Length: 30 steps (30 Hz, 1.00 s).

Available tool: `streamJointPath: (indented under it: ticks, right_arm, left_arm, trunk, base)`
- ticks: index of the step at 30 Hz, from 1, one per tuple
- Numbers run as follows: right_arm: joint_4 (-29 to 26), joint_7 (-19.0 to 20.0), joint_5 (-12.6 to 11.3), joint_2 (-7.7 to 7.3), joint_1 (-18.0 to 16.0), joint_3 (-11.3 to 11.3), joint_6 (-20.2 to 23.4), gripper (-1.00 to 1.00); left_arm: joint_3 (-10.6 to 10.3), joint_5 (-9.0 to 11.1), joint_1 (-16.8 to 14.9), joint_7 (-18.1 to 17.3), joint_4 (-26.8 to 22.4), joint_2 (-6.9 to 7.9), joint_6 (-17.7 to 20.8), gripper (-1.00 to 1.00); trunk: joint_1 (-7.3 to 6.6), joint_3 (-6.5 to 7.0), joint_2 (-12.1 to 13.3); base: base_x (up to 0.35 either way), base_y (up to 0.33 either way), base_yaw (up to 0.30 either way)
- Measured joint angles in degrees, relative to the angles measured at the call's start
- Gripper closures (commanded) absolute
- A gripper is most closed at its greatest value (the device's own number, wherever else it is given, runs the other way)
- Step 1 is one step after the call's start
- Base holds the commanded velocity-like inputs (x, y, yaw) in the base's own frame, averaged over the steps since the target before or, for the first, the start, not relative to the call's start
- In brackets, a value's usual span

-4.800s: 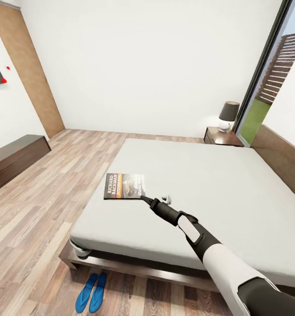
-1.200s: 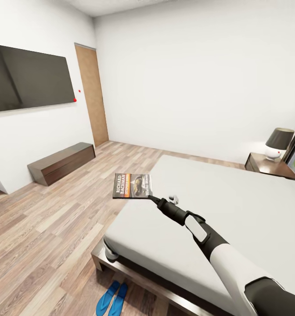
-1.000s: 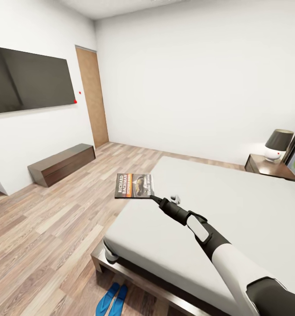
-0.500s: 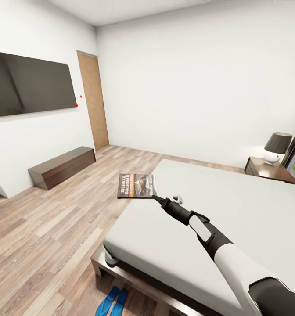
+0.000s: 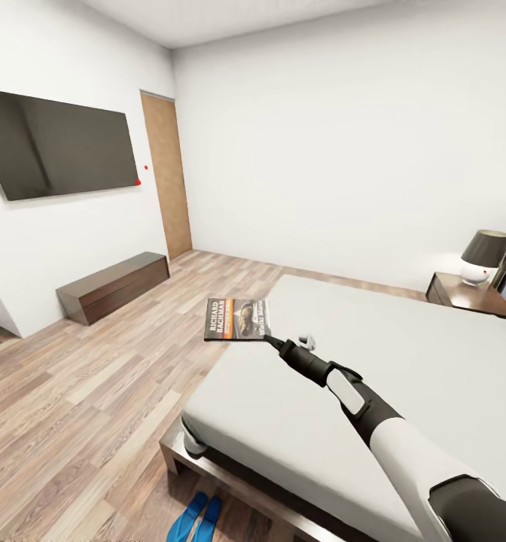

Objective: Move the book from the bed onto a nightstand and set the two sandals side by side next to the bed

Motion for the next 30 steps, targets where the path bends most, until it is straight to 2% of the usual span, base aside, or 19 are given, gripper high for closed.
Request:
streamJointPath:
  ticks: [30]
  right_arm:
    - [-0.05,0.0,0.15,0.1,0.09,0.18,-0.06,1.0]
  left_arm:
    - [0.0,0.0,0.0,0.0,0.0,-0.01,-0.39,-1.0]
  trunk:
    - [0.0,1.83,0.0]
  base:
    - [0.0,0.0,0.218]
